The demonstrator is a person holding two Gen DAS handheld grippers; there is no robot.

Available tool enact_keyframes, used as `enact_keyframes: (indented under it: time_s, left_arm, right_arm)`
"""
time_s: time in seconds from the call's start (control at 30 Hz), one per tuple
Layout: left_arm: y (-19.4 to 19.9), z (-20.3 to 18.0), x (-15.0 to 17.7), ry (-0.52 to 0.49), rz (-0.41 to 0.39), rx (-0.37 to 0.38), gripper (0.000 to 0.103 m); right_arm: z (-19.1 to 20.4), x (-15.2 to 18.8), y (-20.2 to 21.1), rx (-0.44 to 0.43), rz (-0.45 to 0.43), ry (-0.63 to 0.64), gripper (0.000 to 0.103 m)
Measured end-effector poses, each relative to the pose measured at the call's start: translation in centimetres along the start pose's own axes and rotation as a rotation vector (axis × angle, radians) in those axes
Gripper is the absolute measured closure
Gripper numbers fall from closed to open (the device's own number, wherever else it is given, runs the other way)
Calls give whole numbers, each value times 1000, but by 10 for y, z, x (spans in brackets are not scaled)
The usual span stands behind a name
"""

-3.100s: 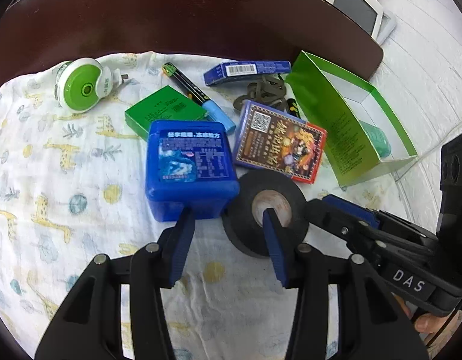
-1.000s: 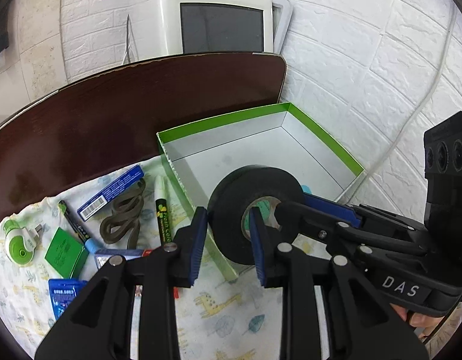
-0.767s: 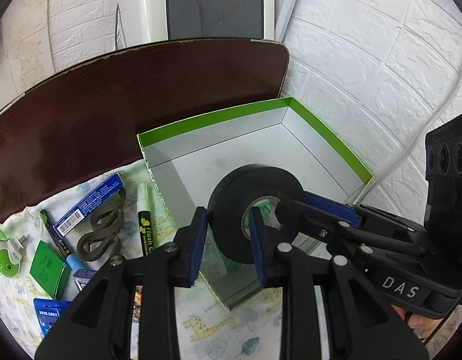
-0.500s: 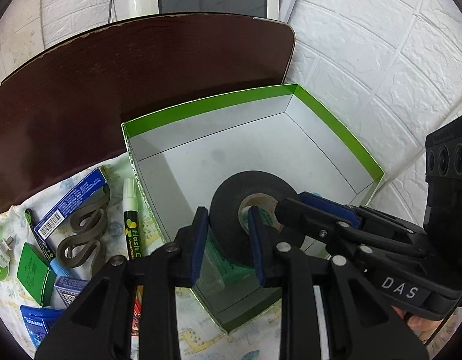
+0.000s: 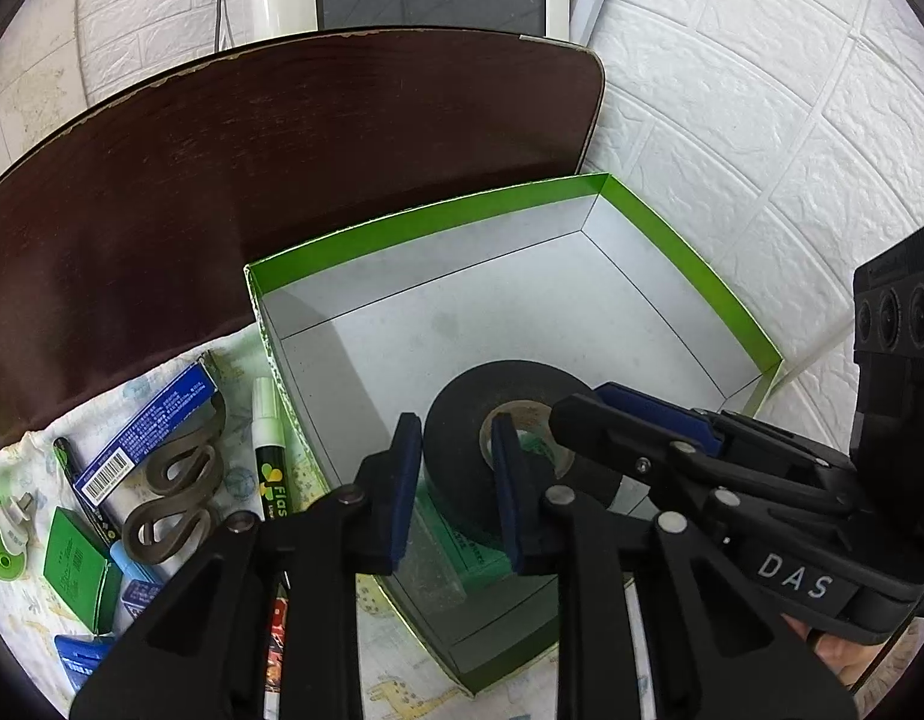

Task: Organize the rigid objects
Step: 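Carry the tape roll into the green box and release it, then move the right gripper to the blue square box and grasp it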

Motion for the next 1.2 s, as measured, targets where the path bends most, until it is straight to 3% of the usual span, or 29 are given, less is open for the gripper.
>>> enact_keyframes:
  time_s: [0.27, 0.43, 0.6, 0.77, 0.97, 1.2]
  left_arm:
    - [8, 3, -2, -16, -17, -36, 80]
    - [25, 13, 9, 1, -42, -52, 79]
    - [48, 38, 37, 50, -56, -93, 76]
    - [84, 81, 72, 134, -83, -193, 57]
    - [123, 132, 125, 222, -102, -306, 56]
    - [142, 177, 177, 349, -87, -288, 57]
  right_arm:
    - [-1, -4, 8, 41, -45, -13, 70]
    - [15, 3, 23, 47, -71, 49, 70]
    - [39, 16, 27, 18, -59, 98, 70]
    - [67, 35, 16, -14, -14, 135, 70]
    - [113, 65, -6, -53, 63, 199, 70]
    - [175, 111, -40, -109, 173, 285, 70]
Point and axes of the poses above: each gripper's, at about its wrist camera, not at the fingertips, and y roughly against the way its jaws point, z to its left, x to its underside, the point moved 6 cm from there along -y, roughly the way its jaws point, and after that the axes turned 5 degrees about -y, right-handed, at the moved point
